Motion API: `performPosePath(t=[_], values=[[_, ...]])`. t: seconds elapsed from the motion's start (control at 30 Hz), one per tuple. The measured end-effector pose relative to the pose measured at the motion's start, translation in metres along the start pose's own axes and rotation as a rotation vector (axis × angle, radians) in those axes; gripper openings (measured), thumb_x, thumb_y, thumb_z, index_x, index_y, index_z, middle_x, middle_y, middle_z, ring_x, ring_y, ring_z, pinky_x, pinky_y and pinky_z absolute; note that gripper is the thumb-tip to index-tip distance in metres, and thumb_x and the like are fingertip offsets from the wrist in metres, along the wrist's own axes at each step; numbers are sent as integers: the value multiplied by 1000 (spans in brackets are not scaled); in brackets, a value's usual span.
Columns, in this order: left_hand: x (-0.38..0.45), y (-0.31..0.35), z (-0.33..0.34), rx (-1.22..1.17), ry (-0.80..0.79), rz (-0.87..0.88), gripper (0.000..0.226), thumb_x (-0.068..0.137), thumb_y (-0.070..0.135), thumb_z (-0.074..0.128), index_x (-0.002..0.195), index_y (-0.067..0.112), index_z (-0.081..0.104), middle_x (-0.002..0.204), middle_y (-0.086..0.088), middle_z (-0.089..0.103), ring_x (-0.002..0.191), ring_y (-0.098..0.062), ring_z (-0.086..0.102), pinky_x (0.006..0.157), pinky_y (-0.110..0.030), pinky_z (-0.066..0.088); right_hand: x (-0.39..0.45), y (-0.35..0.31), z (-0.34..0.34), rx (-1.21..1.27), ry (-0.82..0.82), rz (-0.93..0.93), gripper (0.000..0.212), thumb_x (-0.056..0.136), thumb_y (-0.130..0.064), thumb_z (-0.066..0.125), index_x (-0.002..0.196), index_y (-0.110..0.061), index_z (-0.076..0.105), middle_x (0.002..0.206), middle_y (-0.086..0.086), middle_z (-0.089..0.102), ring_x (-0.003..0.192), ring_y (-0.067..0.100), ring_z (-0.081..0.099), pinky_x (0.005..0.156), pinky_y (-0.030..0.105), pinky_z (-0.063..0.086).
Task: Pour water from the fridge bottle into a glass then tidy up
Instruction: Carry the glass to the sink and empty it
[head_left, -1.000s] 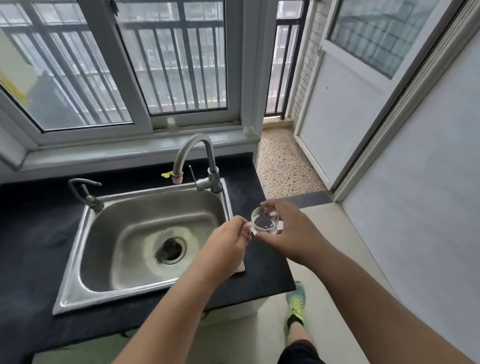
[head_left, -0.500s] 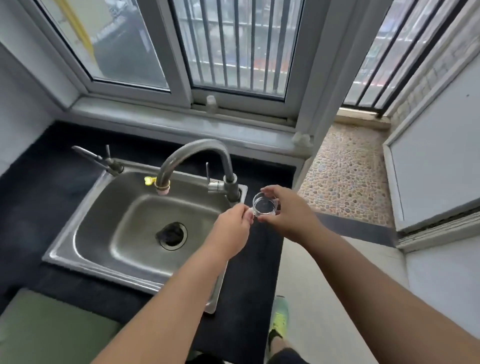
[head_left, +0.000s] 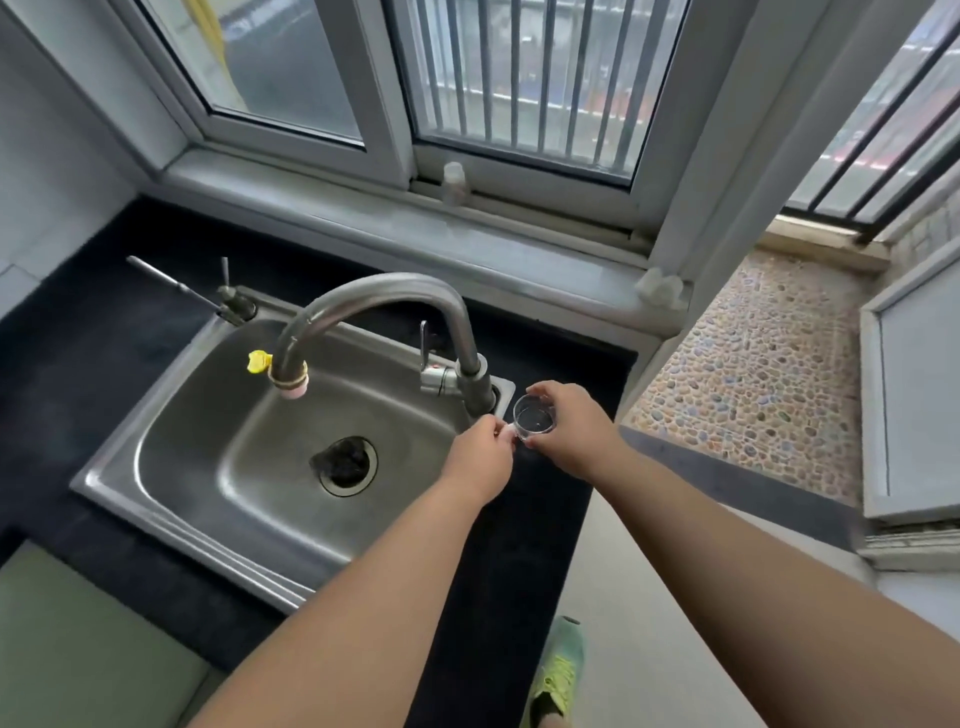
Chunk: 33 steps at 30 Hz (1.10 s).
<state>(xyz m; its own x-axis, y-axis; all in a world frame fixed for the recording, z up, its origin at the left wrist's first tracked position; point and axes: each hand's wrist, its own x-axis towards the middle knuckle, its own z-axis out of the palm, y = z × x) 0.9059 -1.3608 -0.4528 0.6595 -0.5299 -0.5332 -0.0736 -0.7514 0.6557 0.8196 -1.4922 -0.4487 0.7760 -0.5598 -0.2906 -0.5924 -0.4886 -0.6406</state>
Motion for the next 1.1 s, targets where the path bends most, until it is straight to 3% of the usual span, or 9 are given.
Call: performPosePath(t=[0.37, 0.53, 0.63, 0.73, 0.8, 0.97, 1.1], values=[[18, 3, 20, -98, 78, -58, 18, 105, 34, 45, 115, 22, 55, 110, -6, 71, 105, -28, 68, 96, -49, 55, 15, 12, 4, 4, -13, -3, 72, 79, -22, 82, 143, -25, 50, 140, 2, 53, 124, 17, 57, 96, 23, 44], [-9, 7, 6, -38, 96, -52, 31, 104, 33, 51, 132, 21, 48, 113, -8, 70, 102, -26, 65, 79, -37, 51, 0, 3, -11, -31, -20, 20, 89, 81, -22, 78, 158, -26, 33, 159, 1, 39, 144, 24, 41, 115, 39, 40], [-39, 7, -16, 4, 127, -18, 33, 102, 35, 54, 133, 23, 55, 122, 2, 64, 113, -20, 61, 95, -36, 50, -21, -13, -26, -40, 62, -25, 69, 84, -21, 71, 148, -25, 46, 148, -1, 50, 136, 21, 48, 109, 37, 45], [-82, 8, -47, 31, 200, 30, 33, 103, 39, 54, 133, 27, 60, 128, 5, 60, 116, -16, 58, 102, -36, 48, -48, -44, -42, -31, 92, -75, 49, 88, -33, 66, 137, -28, 59, 133, -9, 61, 123, 13, 56, 94, 28, 47], [-115, 8, -69, 60, 264, 61, 33, 103, 41, 52, 133, 29, 62, 133, 6, 60, 121, -17, 57, 106, -40, 48, -69, -68, -52, -40, 83, -93, 46, 90, -40, 62, 135, -31, 60, 127, -11, 64, 117, 11, 59, 88, 30, 49], [-205, 1, -122, 314, 336, 65, 43, 104, 51, 46, 141, 34, 57, 151, 10, 49, 141, -20, 40, 117, -51, 36, -127, -129, -73, -182, -30, -195, 48, 94, -52, 57, 137, -32, 57, 135, -7, 60, 118, 16, 60, 92, 38, 52], [-283, -12, -150, 327, 452, 74, 43, 104, 49, 47, 143, 34, 55, 156, 13, 43, 145, -17, 35, 118, -48, 34, -174, -171, -80, -226, -65, -271, 53, 95, -57, 56, 142, -33, 55, 140, -5, 60, 125, 20, 59, 102, 40, 50]])
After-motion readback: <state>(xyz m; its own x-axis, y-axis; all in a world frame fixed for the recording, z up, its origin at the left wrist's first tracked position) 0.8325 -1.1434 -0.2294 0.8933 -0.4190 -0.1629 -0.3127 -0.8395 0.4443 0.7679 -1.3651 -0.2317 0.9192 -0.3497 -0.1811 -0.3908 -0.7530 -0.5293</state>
